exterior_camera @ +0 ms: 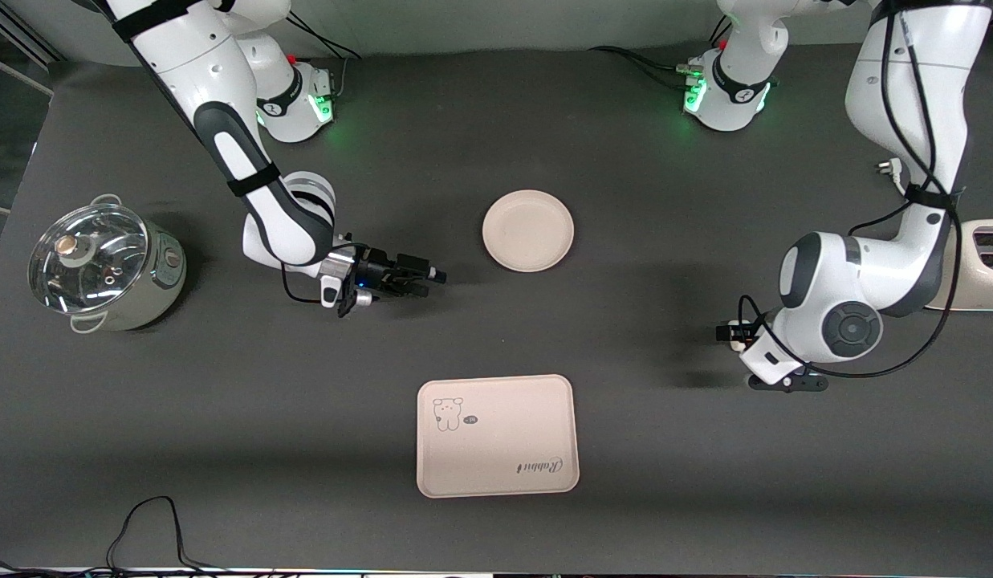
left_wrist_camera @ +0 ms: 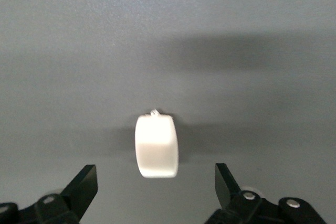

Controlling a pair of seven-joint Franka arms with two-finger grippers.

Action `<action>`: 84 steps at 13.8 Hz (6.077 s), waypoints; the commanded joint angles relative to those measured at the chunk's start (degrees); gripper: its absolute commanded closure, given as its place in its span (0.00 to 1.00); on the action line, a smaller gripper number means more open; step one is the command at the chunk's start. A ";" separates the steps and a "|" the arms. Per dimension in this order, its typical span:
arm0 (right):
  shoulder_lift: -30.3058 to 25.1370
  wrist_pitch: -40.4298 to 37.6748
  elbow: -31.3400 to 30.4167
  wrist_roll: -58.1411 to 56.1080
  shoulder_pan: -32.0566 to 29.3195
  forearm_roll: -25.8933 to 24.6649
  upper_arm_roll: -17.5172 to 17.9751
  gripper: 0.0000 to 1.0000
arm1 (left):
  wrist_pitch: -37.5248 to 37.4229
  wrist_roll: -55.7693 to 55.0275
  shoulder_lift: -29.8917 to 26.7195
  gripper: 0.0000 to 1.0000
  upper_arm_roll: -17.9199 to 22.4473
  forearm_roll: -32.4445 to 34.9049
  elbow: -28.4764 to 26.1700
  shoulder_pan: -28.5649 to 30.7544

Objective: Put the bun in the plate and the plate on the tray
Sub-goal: 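Close the left gripper on the white bun and lift it, then carry the bun with the left gripper over the round plate, then lower the bun onto the plate, open the left gripper, withdraw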

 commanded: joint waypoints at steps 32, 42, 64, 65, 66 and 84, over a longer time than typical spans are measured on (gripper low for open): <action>3.20 -6.33 5.03 5.89 -0.68 -5.84 -0.97 0.00 | -33.25 3.92 -23.99 0.71 -0.03 -7.29 9.93 -0.02; 3.82 -6.50 6.00 5.37 -1.11 -7.78 -1.14 0.00 | -35.14 -25.56 -29.13 0.67 -14.67 -10.02 7.92 -7.93; 3.73 -13.45 4.95 -2.70 -2.00 -8.05 -7.12 0.00 | 10.14 -64.19 0.85 0.62 -25.52 7.55 -6.76 -21.72; 3.73 -13.53 4.86 -3.59 -2.08 -8.05 -7.21 0.00 | 10.05 -64.19 0.85 0.44 -25.52 7.55 -6.76 -21.72; 3.73 -13.54 4.77 -3.43 -2.08 -8.05 -7.30 0.00 | 10.14 -64.19 0.85 0.19 -25.52 7.55 -6.76 -21.64; 3.91 -9.14 7.32 9.06 -0.86 -6.55 -7.91 0.00 | -20.79 -8.80 -31.65 0.00 -2.18 -5.18 -3.42 -8.28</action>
